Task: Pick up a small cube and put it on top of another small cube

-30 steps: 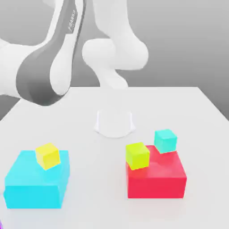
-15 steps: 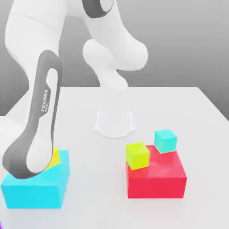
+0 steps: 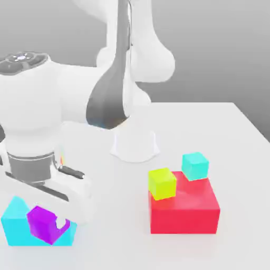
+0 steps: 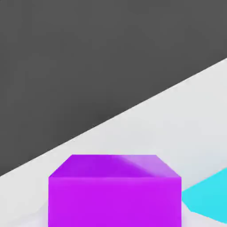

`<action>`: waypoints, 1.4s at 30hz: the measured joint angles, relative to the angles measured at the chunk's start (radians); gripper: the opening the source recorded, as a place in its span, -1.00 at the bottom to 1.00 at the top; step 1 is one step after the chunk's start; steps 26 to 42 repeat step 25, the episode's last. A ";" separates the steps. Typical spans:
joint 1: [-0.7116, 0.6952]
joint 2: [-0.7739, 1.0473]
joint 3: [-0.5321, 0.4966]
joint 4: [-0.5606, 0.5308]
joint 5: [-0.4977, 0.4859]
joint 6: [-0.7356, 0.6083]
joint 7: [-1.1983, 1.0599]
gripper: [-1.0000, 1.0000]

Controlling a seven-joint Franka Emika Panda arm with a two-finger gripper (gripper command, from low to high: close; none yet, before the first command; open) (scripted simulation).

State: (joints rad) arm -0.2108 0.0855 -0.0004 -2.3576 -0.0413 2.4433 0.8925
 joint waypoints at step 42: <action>0.347 -0.438 0.077 -0.548 0.092 0.109 -0.681 1.00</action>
